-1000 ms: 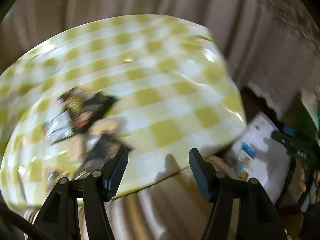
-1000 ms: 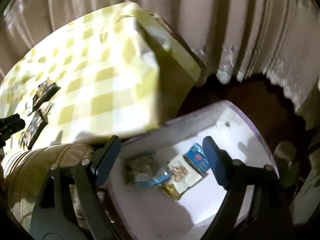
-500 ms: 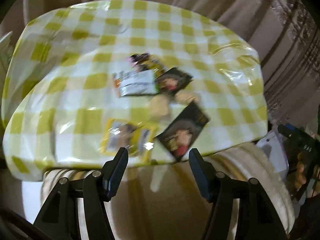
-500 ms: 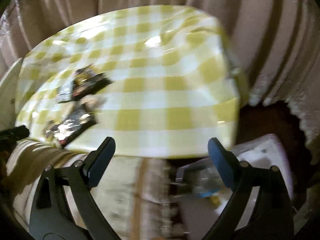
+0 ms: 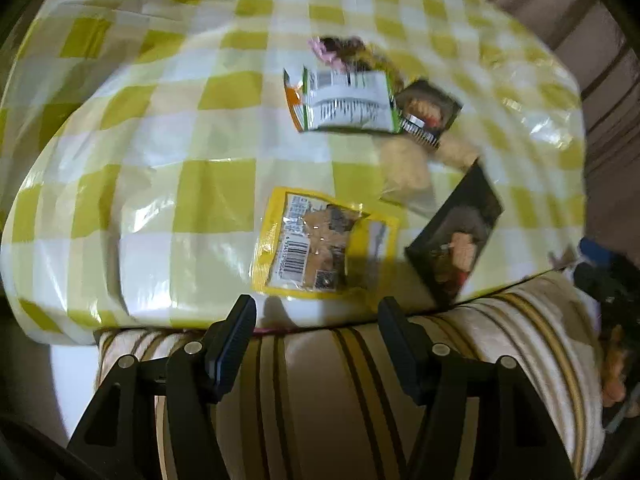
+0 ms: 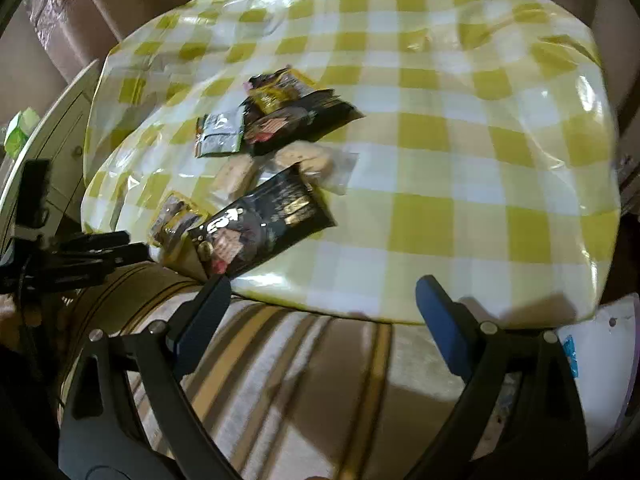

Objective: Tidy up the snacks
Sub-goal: 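Move both open tools back over the snacks on the table, then grasp the yellow packet with the left tool while the right tool grasps the black cracker packet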

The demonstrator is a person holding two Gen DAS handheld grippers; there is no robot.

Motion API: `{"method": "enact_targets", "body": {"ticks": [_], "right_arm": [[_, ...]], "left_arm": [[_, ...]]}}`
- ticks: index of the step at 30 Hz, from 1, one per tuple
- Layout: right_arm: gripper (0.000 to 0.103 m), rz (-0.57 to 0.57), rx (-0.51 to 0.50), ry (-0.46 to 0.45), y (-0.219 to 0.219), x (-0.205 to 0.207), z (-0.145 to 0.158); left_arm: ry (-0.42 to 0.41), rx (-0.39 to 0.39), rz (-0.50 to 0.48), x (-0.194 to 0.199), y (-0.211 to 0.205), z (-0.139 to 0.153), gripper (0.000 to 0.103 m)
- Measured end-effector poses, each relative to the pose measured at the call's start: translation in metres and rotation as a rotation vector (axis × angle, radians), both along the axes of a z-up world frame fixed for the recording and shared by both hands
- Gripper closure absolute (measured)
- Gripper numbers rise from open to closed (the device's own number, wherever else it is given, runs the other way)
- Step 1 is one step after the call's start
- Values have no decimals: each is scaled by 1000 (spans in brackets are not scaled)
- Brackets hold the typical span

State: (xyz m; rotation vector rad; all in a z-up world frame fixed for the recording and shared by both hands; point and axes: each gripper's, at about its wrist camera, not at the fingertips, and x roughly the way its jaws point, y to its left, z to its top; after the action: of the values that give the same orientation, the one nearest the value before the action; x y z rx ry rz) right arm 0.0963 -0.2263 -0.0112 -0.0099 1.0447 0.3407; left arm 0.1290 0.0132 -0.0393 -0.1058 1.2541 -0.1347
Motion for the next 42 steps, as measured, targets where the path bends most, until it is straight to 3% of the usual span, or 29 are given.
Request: {"method": "enact_targets", "body": {"ticks": [5,11,18,28,35,42], "right_arm": [[8,31,-62,18,13,2,-8],[8,155,-145,-47,35,9,-4],[8,393,-217,-114,66,25,-11],[8,728,-209,-166,110,51,-20],[9,917,-210,-52,131,69,-45],[8,858,-178,62,107,89,-64]], "left_arm": [[26,74,-66,11,-17,-9,34],[33,104,-125,19,-29,-14,29],[-9,109,-90,37,-21,-13,29],[-9,71,-31,34,-3,-17,29],[-19,52,1,26,9,-19,29],[-38,-69,101,16,44,-15,29]]}}
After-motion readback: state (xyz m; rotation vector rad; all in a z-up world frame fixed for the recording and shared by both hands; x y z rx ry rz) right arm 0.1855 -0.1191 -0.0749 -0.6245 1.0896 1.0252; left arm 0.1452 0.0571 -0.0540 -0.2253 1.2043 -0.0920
